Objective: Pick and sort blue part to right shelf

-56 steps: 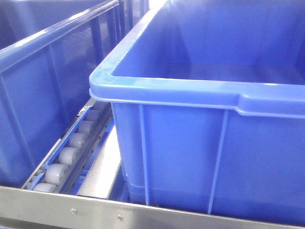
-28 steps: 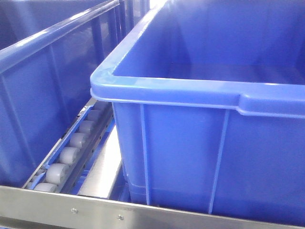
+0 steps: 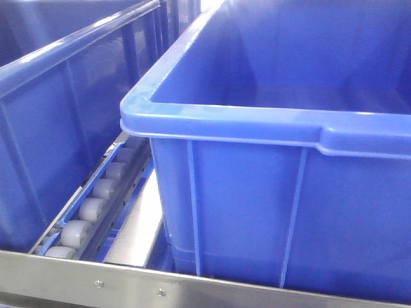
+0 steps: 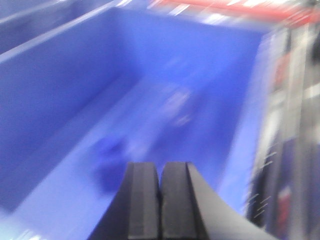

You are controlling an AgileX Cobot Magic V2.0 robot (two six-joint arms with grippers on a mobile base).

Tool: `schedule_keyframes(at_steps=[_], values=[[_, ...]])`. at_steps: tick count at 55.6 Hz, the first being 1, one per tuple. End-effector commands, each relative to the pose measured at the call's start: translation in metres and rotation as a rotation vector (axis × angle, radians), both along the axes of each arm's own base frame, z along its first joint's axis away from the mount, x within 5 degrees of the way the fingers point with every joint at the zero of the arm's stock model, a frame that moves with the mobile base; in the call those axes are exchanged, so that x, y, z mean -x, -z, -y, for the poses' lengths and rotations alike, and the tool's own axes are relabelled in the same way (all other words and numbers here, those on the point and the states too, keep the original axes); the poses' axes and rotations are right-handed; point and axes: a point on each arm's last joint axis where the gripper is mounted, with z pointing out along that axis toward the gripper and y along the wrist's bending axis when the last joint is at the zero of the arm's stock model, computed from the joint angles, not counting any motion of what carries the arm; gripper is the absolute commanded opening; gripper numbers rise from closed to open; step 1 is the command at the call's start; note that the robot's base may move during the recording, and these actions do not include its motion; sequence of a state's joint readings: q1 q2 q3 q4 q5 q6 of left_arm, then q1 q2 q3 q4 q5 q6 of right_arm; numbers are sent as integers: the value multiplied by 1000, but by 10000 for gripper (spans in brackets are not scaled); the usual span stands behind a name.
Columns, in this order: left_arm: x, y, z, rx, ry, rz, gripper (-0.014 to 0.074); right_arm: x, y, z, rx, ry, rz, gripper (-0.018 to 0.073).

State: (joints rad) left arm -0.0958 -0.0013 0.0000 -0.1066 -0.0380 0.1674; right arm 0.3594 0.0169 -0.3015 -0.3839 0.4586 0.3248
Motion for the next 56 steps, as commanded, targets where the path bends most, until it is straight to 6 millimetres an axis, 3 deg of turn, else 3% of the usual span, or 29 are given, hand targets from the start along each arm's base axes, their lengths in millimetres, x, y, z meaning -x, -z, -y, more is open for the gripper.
schedule_keyframes(at_steps=[1, 20, 27, 56], values=[[2, 3, -1, 8, -2, 77, 123, -4, -7, -5, 0, 33, 169, 58], [2, 3, -1, 8, -2, 77, 123, -16, 41, -3, -19, 196, 272, 58], [1, 3, -1, 8, -2, 75, 123, -17, 59, -1, -18, 233, 227, 58], [1, 3, -1, 8, -2, 75, 123, -17, 57, 0, -86, 254, 243, 58]])
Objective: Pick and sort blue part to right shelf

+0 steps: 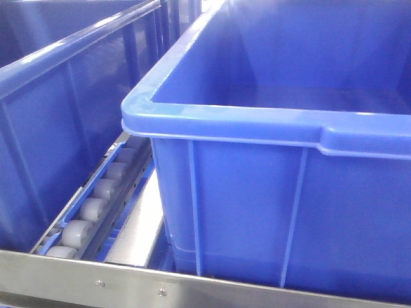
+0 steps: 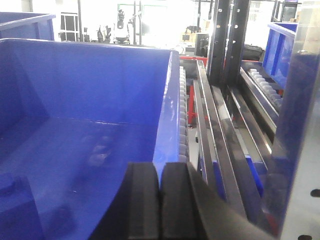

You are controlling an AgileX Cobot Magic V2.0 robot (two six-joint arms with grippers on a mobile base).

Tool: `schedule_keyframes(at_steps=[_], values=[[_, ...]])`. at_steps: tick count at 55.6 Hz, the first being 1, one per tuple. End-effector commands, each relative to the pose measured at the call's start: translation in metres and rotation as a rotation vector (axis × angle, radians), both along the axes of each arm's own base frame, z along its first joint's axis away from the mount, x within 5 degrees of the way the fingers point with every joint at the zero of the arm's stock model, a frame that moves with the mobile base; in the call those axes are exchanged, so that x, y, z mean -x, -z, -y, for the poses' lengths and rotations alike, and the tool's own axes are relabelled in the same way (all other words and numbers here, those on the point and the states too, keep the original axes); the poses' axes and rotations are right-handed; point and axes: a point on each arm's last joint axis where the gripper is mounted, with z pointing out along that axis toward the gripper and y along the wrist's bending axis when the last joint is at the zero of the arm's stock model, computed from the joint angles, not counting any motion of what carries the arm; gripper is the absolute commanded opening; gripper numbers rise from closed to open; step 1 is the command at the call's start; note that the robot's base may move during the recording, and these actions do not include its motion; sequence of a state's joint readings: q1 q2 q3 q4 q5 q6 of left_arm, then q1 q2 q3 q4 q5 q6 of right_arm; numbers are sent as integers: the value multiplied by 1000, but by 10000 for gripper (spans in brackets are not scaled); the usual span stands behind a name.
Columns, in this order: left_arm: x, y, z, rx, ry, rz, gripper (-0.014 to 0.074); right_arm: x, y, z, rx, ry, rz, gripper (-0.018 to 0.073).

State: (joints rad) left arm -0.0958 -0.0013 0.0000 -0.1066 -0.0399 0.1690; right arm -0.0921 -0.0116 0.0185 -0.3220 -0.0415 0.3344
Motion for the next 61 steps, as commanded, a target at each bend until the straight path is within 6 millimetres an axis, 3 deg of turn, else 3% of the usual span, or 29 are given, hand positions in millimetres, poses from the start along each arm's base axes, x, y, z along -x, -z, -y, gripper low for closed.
schedule_keyframes(at_steps=[1, 11, 18, 61], values=[[1, 3, -1, 9, -1, 73, 123, 2, -5, -1, -39, -16, 74, 58], [1, 3, -1, 9, -1, 73, 123, 2, -3, 1, -120, -2, 54, 58], [1, 3, -1, 9, -1, 73, 123, 2, -3, 1, -43, 13, 48, 58], [1, 3, -1, 9, -1, 73, 123, 2, -3, 1, -42, 13, 47, 58]])
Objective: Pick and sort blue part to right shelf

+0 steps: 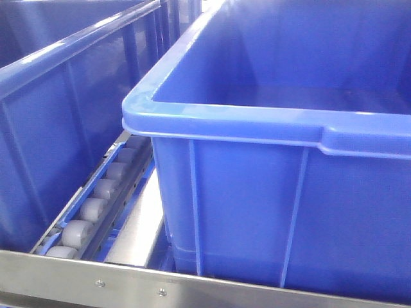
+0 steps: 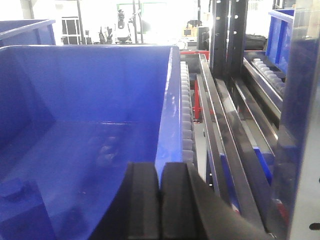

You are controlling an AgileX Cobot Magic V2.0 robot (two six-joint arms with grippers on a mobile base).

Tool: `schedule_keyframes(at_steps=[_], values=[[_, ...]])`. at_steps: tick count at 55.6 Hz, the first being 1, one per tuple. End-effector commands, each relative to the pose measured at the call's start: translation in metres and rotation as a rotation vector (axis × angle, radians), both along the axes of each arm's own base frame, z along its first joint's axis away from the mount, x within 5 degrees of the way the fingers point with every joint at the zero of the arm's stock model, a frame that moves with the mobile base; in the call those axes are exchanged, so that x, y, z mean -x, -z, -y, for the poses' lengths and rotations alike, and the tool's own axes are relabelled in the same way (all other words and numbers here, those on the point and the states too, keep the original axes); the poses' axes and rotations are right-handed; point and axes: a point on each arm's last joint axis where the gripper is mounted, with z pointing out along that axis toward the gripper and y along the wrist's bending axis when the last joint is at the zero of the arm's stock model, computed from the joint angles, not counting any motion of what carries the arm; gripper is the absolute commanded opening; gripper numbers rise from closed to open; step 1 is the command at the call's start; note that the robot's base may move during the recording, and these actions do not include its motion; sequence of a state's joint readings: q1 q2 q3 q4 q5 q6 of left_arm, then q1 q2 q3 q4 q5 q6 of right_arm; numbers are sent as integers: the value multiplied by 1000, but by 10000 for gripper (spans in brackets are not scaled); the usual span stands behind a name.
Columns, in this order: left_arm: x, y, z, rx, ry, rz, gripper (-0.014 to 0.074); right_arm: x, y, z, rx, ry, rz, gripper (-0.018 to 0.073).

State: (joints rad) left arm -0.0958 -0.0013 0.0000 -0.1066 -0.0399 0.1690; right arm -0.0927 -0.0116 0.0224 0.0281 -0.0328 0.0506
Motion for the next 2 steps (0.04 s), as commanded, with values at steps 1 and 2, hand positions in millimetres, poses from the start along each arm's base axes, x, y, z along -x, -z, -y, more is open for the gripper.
schedule_keyframes(at_steps=[1, 2], values=[[1, 3, -1, 9, -1, 73, 123, 2, -4, 0, 26, 8, 51, 58], [1, 3, -1, 9, -1, 73, 123, 2, -4, 0, 26, 8, 51, 58]])
